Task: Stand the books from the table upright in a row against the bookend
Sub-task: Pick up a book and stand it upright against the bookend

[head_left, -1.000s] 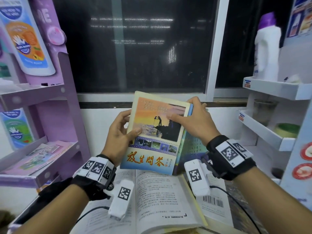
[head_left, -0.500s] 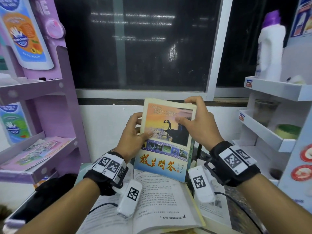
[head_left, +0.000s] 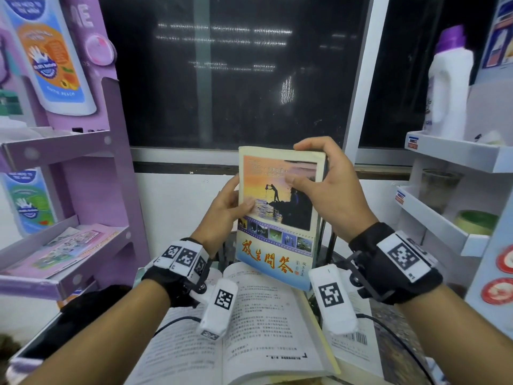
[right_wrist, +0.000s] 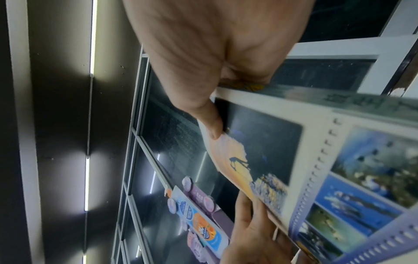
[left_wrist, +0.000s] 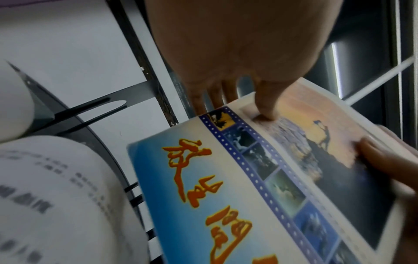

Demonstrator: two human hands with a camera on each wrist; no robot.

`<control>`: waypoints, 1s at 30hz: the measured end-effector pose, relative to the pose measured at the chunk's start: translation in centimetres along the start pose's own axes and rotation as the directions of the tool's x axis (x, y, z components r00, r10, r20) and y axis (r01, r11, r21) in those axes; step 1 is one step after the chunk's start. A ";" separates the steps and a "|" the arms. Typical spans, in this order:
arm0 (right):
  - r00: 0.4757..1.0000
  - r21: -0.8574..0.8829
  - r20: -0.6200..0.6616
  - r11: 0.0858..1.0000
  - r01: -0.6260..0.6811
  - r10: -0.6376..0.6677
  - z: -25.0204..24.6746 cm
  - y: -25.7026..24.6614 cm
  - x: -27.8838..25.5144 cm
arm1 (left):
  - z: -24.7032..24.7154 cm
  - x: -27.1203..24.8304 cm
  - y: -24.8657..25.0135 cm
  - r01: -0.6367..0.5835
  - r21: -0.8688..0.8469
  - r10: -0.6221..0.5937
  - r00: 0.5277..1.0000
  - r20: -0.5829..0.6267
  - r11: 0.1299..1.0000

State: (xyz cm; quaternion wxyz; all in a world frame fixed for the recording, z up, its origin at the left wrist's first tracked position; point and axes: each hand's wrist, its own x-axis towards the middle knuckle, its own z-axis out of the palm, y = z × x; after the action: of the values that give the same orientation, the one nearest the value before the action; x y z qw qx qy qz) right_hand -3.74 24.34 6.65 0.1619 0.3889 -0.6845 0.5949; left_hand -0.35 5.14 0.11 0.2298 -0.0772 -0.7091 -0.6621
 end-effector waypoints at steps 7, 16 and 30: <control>0.997 0.066 0.059 0.996 -0.057 0.054 1.1 -1.0 -0.1 | -1.1 -0.7 0.7 0.008 -0.193 -0.014 0.999 -0.030 0.981; 0.893 -0.391 0.405 0.920 -0.025 0.196 1.1 -4.3 0.8 | -3.6 -0.5 1.3 -0.048 -0.217 0.026 0.994 -0.102 0.975; 0.944 -0.480 0.278 0.877 -0.025 0.179 2.1 -3.0 2.0 | -3.8 2.3 1.4 0.055 0.165 -0.042 0.996 -0.080 0.985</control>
State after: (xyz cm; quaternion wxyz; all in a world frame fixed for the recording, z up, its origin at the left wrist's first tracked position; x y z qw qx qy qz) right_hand -2.34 21.69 9.58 0.1081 0.3905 -0.8448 0.3496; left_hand -0.92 1.17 2.43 0.2462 -0.0152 -0.7545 -0.6081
